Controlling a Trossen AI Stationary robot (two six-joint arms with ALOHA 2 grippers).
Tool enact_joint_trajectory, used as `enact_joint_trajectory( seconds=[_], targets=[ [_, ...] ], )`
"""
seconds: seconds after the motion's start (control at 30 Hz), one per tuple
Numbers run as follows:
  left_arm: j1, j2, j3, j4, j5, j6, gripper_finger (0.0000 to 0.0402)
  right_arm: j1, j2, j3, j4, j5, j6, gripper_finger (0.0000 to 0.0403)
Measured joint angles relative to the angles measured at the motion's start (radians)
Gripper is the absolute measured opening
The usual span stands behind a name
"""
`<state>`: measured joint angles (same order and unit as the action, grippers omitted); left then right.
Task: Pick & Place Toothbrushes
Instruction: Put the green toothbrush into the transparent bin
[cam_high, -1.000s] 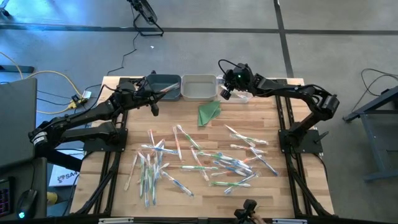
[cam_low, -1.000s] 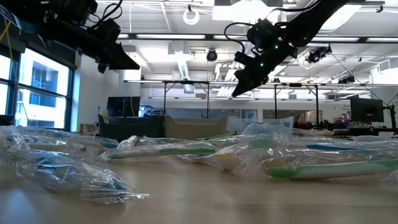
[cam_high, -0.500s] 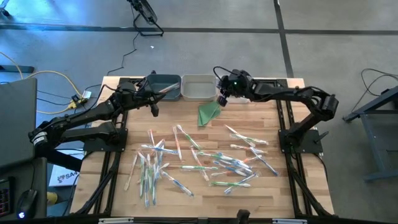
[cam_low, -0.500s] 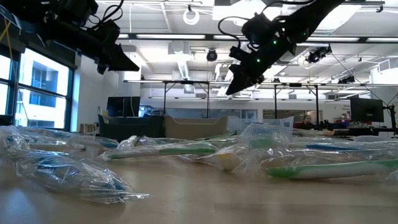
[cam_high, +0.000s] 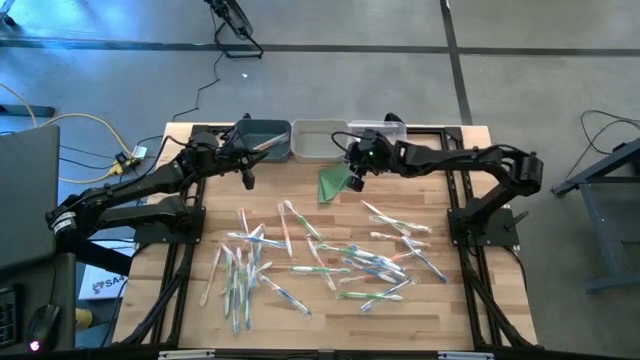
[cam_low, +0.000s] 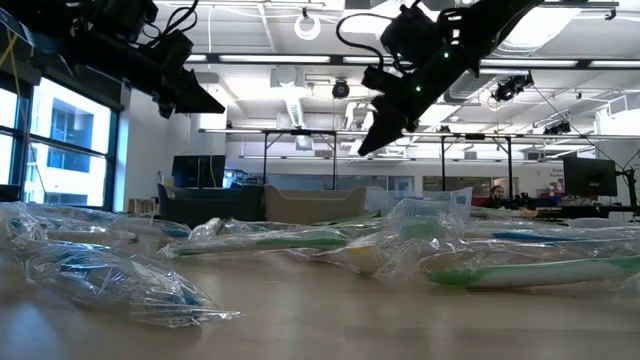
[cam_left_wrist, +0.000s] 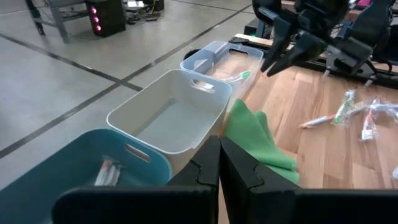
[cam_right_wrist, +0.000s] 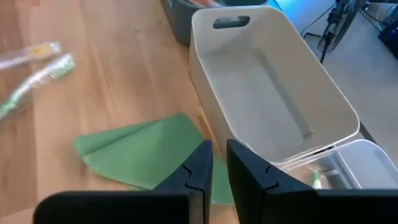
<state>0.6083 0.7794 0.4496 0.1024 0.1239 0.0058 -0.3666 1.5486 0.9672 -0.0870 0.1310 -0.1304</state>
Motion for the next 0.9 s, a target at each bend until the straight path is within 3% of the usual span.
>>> enact_joint_trajectory(
  seconds=[0.37,0.63,0.9],
  targets=[
    [0.000,0.000,0.000,0.000,-0.001,0.016,0.0000,0.061,-0.106,-0.001,-0.148,-0.008,0.111,0.0011],
    [0.000,0.000,0.000,-0.001,-0.001,0.016,0.0000,0.151,-0.132,-0.117,-0.152,0.003,0.258,0.0004],
    [0.000,0.000,0.000,-0.001,-0.001,0.016,0.0000,0.268,-0.221,-0.166,-0.244,0.113,0.356,0.0004]
  ],
)
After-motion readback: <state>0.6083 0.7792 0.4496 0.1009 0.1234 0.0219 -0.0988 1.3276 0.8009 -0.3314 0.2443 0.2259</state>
